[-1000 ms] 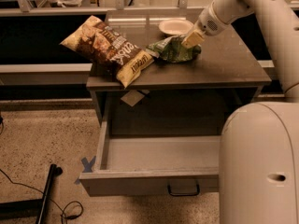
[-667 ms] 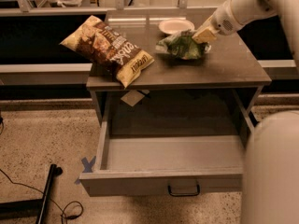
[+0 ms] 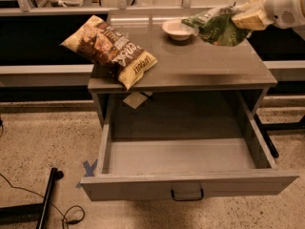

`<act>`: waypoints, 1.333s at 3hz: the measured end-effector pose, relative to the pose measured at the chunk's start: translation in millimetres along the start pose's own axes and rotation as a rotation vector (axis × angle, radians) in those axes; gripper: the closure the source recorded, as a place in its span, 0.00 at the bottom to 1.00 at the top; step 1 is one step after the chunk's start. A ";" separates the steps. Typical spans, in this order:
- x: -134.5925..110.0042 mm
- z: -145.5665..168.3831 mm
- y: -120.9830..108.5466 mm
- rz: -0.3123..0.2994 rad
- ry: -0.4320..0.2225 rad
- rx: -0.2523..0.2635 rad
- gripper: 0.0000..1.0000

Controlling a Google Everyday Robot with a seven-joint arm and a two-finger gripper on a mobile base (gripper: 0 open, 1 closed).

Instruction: Place green jalapeno chip bag into top drawer

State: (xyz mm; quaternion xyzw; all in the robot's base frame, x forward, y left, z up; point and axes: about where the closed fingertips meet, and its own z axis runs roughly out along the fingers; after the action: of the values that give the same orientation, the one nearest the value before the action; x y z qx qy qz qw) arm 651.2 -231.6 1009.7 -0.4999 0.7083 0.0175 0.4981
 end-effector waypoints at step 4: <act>39.5 51.4 156.9 0.024 0.067 -0.078 1.00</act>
Offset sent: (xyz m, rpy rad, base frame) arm -0.0785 0.1097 -0.1612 -0.0744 0.2470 0.0569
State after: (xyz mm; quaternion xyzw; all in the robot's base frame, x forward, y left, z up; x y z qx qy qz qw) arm 572.6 -153.7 881.1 -0.5106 0.7294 0.0344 0.4540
